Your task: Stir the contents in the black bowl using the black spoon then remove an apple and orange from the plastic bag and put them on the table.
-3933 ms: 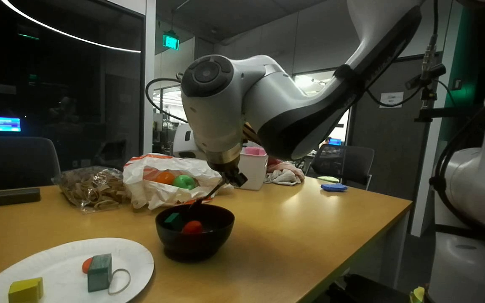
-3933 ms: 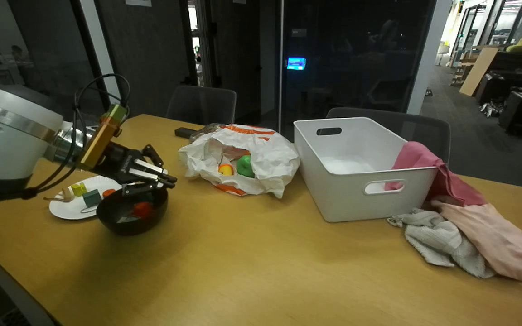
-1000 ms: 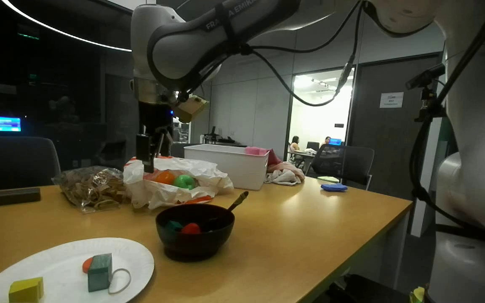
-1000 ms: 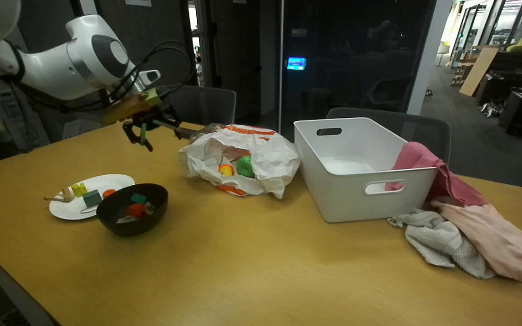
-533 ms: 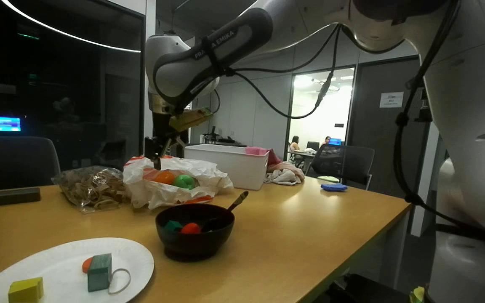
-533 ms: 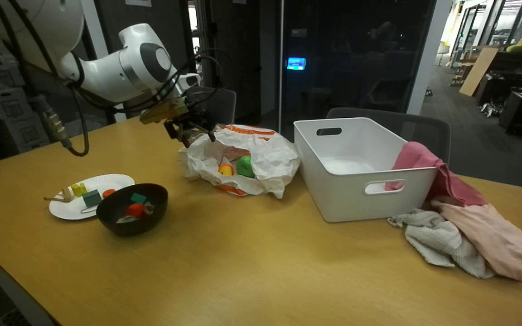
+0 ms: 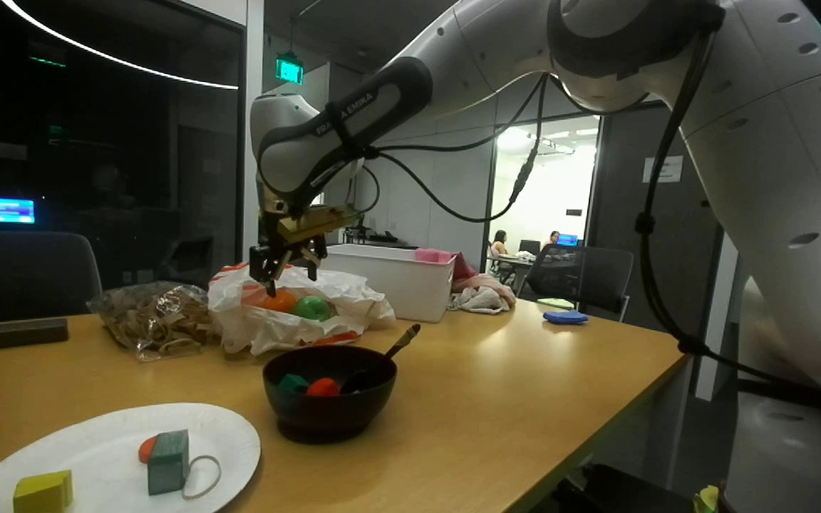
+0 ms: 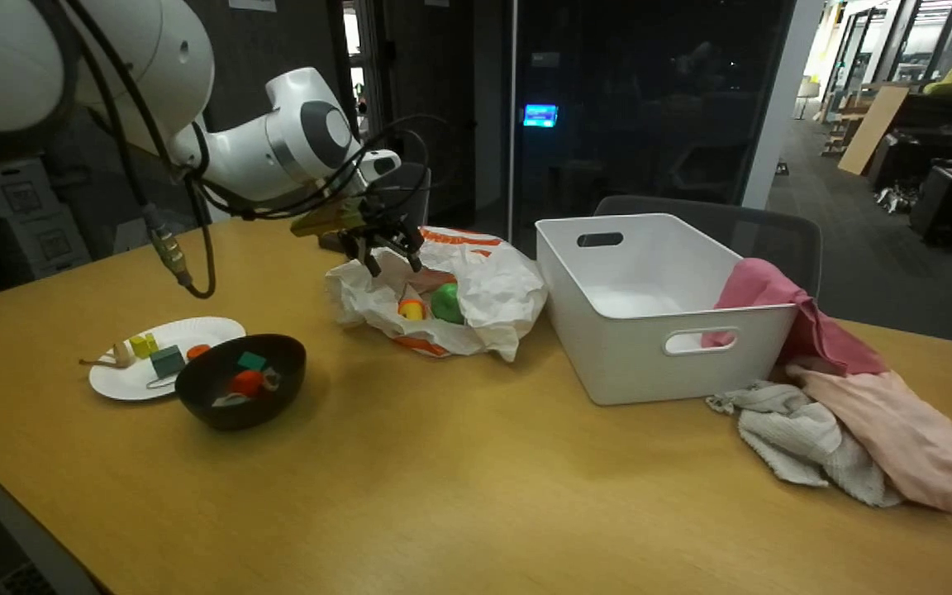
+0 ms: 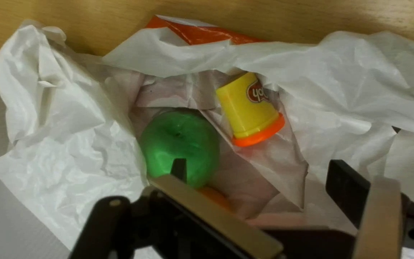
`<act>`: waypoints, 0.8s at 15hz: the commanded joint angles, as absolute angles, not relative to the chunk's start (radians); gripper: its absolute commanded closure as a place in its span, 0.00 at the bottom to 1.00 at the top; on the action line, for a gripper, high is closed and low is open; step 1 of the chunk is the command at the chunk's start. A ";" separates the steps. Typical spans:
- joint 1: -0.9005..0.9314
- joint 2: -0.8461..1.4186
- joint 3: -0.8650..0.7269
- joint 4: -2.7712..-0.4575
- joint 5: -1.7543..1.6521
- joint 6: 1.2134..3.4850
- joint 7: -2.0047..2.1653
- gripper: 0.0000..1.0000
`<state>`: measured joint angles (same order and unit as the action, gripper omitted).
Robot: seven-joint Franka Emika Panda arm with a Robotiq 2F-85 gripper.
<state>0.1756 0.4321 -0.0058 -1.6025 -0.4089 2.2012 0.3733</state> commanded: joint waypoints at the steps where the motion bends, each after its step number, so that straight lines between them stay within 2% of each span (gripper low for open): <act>1: 0.188 0.437 -0.019 -1.601 -0.400 2.200 0.368 0.00; 12: 0.158 0.576 -0.082 -1.469 -0.367 2.205 0.464 0.00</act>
